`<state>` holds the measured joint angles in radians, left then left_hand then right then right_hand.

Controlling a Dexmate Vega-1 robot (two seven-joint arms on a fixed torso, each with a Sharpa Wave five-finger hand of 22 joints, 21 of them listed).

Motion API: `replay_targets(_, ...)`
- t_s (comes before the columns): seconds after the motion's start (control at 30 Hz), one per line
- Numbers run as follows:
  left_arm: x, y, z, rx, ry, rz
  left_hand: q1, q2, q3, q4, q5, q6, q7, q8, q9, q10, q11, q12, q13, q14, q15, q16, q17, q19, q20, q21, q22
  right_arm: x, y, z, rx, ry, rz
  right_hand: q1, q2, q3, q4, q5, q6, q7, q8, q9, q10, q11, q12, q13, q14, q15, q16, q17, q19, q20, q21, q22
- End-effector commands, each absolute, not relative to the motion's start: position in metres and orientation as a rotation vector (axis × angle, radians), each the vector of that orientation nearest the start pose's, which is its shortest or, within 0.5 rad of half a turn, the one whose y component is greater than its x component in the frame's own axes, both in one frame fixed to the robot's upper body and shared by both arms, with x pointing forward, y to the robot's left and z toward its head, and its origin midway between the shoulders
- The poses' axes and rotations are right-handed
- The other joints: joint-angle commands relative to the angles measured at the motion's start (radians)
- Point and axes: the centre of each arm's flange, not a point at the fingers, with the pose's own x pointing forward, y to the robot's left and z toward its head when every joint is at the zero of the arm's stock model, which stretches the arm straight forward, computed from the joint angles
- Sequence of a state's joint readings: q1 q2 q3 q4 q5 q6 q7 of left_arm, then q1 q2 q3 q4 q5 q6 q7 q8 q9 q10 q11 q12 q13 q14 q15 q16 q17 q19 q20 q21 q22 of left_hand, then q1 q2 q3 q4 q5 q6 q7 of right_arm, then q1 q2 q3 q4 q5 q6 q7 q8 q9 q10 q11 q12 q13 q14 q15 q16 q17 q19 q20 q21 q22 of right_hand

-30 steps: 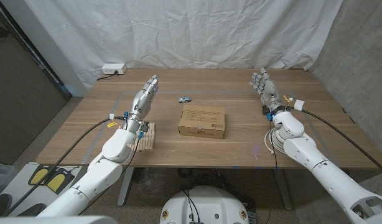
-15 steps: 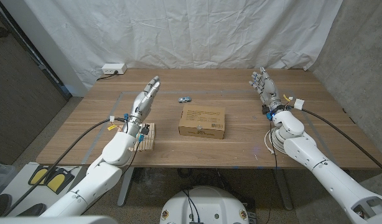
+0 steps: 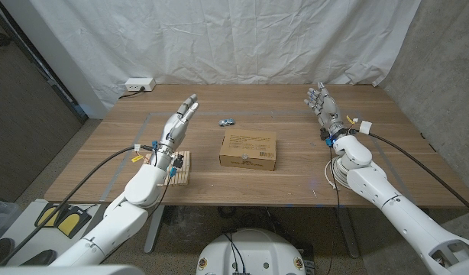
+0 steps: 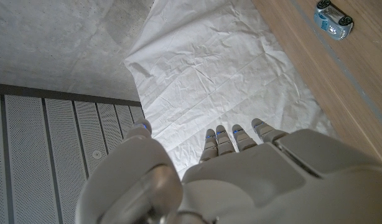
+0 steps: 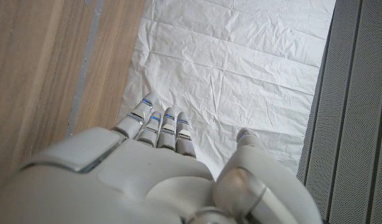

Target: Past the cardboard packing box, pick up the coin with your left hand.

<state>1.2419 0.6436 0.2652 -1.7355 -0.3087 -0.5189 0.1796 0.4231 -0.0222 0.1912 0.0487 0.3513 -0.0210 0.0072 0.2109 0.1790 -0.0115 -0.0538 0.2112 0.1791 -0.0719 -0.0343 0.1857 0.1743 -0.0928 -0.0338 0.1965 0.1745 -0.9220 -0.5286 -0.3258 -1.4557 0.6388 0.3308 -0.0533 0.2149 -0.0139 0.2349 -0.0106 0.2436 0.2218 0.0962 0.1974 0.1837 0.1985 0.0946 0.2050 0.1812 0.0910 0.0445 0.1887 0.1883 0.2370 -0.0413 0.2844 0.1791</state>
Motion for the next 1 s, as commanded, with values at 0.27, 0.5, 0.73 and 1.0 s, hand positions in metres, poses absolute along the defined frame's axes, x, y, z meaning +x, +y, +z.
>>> replay_targets(0.27, 0.501, 0.259, -0.064, 0.249, -0.932, -0.167, 0.013, 0.001, 0.001, -0.010, -0.003, 0.008, -0.002, 0.002, 0.006, 0.006, -0.006, 0.000, 0.005, 0.003, -0.006, 0.005, 0.004, 0.008, -0.090, 0.010, 0.004, 0.623, -0.287, -0.004, 0.074, -0.706, 0.187, 0.013, 0.011, 0.004, -0.011, 0.003, 0.011, -0.001, 0.002, 0.005, 0.009, -0.006, 0.008, 0.004, 0.019, -0.004, 0.007, 0.001, 0.019, -0.023, 0.000, 0.003)
replay_targets(0.5, 0.498, 0.257, -0.068, 0.289, -0.949, -0.124, 0.019, 0.003, 0.001, -0.013, -0.004, 0.014, -0.004, 0.003, 0.006, 0.010, -0.011, 0.000, 0.005, 0.007, -0.009, 0.005, 0.004, 0.012, -0.085, 0.011, 0.004, 0.624, -0.288, -0.004, 0.080, -0.706, 0.188, 0.015, 0.012, 0.004, -0.012, 0.003, 0.015, -0.003, 0.003, 0.006, 0.013, -0.006, 0.009, 0.004, 0.022, -0.005, 0.008, 0.001, 0.024, -0.023, 0.000, 0.003)
replay_targets(0.73, 0.499, 0.256, -0.067, 0.294, -0.959, -0.133, 0.024, 0.004, 0.002, -0.015, -0.004, 0.019, -0.007, 0.003, 0.006, 0.013, -0.013, 0.000, 0.005, 0.009, -0.011, 0.005, 0.004, 0.015, -0.083, 0.011, 0.004, 0.625, -0.289, -0.003, 0.080, -0.706, 0.183, 0.017, 0.013, 0.005, -0.013, 0.003, 0.016, -0.003, 0.004, 0.006, 0.014, -0.005, 0.010, 0.004, 0.024, -0.006, 0.008, 0.001, 0.027, -0.024, -0.001, 0.003)
replay_targets(1.0, 0.498, 0.253, -0.067, 0.320, -0.984, -0.147, 0.032, 0.007, 0.002, -0.019, -0.004, 0.024, -0.015, 0.002, 0.006, 0.020, -0.032, 0.001, 0.005, 0.018, -0.020, 0.006, 0.004, 0.026, -0.076, 0.014, 0.004, 0.628, -0.288, -0.002, 0.081, -0.704, 0.184, 0.017, 0.014, 0.004, -0.014, 0.002, 0.018, -0.003, 0.004, 0.006, 0.016, -0.005, 0.010, 0.003, 0.026, -0.005, 0.008, 0.001, 0.028, -0.024, -0.002, 0.003)
